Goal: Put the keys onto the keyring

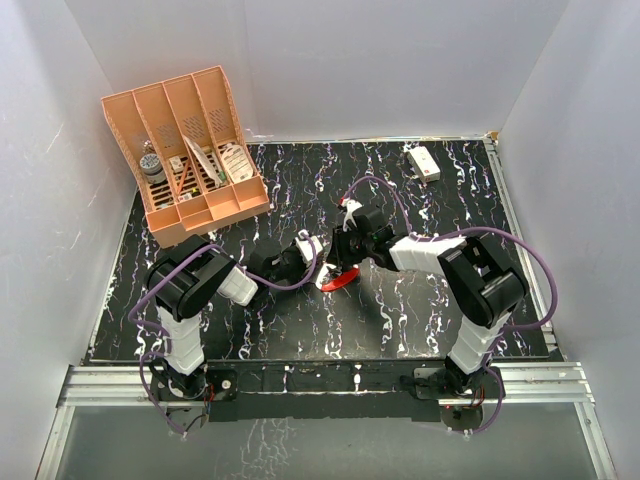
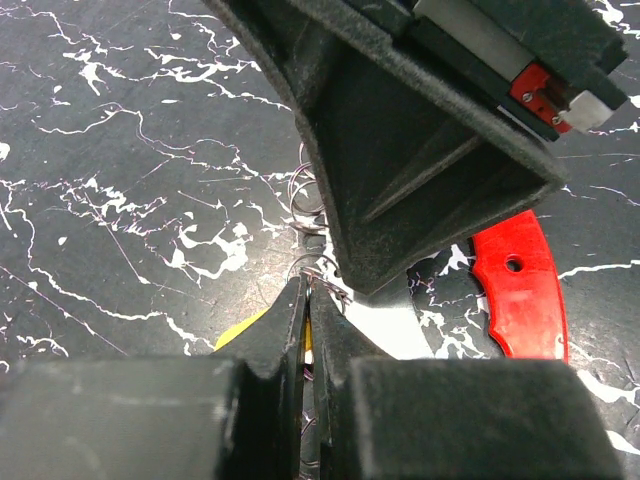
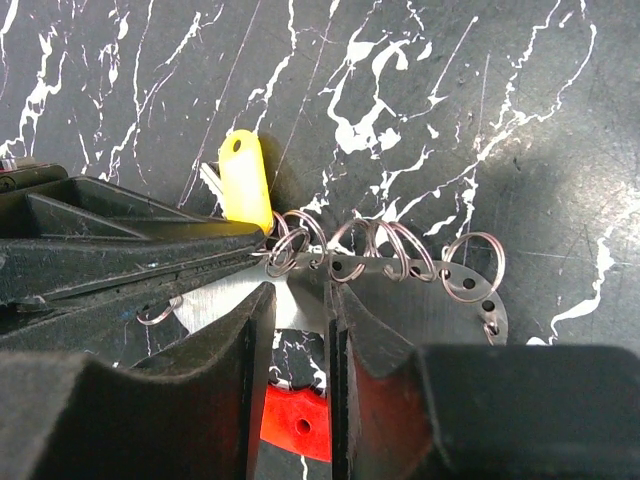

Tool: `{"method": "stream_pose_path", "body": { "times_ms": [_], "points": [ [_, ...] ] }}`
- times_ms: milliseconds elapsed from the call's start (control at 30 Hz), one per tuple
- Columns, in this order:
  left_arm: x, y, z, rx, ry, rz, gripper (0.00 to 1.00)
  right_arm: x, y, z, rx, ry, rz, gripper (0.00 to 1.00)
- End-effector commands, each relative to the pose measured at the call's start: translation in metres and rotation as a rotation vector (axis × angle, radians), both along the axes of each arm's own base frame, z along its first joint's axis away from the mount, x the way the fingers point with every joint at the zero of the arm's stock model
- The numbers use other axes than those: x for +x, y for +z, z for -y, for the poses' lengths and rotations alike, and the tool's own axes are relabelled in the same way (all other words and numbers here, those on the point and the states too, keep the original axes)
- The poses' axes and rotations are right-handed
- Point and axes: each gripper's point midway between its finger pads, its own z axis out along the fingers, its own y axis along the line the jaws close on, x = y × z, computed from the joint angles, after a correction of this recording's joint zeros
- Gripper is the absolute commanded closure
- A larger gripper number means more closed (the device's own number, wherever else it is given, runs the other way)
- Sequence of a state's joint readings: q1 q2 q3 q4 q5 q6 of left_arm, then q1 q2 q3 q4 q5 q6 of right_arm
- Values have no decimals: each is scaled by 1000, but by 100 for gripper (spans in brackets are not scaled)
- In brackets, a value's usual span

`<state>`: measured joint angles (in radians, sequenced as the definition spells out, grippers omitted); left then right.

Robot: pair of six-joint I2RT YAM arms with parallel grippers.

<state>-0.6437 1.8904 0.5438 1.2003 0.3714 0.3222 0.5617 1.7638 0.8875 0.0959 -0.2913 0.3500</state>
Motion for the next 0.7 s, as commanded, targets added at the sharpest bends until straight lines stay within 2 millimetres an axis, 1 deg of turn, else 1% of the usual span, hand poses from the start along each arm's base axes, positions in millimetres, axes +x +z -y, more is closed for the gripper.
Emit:
{"method": "stream_pose_path", "body": {
  "times_ms": [0,300,467,667],
  "points": [
    [0,13,11,-31,-47,31,100,13,10,-11,29,-2,37,75],
    [-3,11,10,-31,-54,24,100,18,8,-12,27,-25,35,75],
    [-4,10,9,-28,-54,22,100,23,8,-8,1,-53,43,75],
    [-4,8,7,-20,-43,19,100,24,19,-1,-9,-72,85,74]
  ]
}}
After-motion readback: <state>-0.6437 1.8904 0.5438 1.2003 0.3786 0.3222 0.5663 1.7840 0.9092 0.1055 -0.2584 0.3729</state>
